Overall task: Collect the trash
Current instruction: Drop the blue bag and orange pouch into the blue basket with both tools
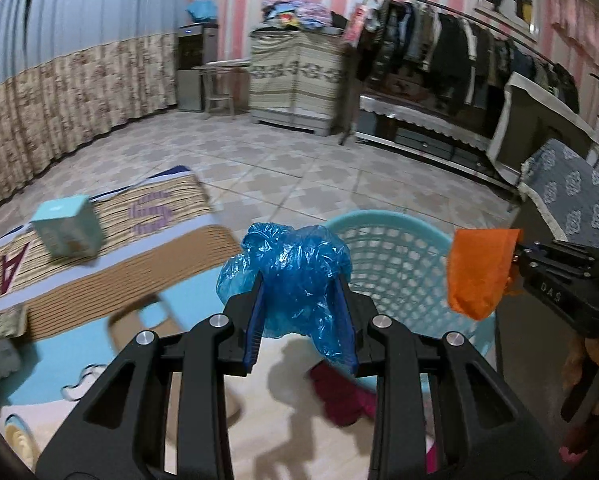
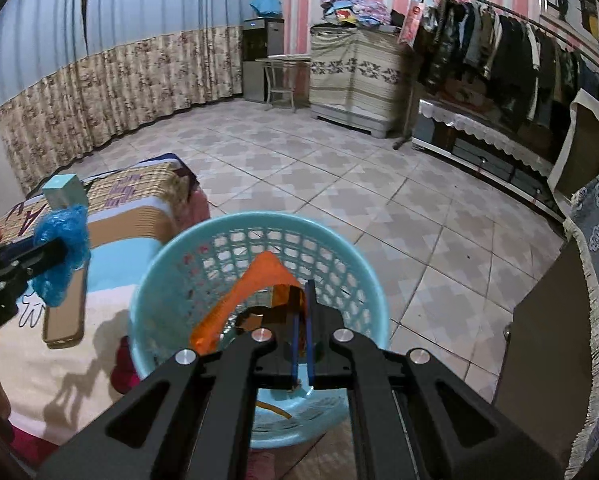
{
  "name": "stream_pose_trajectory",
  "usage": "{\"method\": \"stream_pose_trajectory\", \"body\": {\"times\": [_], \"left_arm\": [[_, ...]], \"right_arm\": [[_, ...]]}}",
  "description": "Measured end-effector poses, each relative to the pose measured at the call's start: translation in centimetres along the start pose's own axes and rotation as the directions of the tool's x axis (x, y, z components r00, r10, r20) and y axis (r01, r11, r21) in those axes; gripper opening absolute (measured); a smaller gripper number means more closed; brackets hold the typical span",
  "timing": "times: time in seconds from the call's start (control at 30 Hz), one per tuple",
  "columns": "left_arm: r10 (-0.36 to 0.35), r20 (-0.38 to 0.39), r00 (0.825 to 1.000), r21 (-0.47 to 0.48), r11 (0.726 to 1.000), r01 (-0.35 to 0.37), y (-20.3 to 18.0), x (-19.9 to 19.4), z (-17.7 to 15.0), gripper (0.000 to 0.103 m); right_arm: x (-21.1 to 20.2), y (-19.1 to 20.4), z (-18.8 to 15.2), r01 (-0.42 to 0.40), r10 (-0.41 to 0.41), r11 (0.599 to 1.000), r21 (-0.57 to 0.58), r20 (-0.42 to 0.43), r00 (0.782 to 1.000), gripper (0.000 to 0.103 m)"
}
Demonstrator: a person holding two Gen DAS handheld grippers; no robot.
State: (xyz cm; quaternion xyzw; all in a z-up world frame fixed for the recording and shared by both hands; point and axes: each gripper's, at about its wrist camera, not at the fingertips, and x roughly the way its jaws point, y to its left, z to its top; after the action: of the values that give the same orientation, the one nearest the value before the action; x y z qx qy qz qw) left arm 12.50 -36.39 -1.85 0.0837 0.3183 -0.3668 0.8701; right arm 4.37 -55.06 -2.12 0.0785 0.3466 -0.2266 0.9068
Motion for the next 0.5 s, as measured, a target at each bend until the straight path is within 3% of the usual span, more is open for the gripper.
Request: {"method": "stream_pose_trajectory", "body": {"times": [0.17, 0.3, 0.5], "left_arm": [[-0.038, -0.024, 0.999, 0.024, 0.999, 0.038, -2.4, 2.3, 0.4, 0.035], [-0.018, -0.026, 1.0, 0.031, 0.999, 0.018, -3.3, 3.2, 0.9, 0.068], [0.039, 0.001, 0.999, 0.01, 0.999, -0.039, -2.5, 3.1, 2.4, 0.089]], "right_arm": [[0.9, -1.1, -0.3, -0.001, 0.001, 1.0, 0.016, -0.005, 1.0, 0.003], [1.4, -1.6, -0.6, 0.003, -0.003, 1.0, 0.023, -0.012, 1.0, 0.003], [1.8, -2.0, -0.6, -0.004, 0.005, 1.0, 0.029, -0.019, 1.0, 0.003]]}}
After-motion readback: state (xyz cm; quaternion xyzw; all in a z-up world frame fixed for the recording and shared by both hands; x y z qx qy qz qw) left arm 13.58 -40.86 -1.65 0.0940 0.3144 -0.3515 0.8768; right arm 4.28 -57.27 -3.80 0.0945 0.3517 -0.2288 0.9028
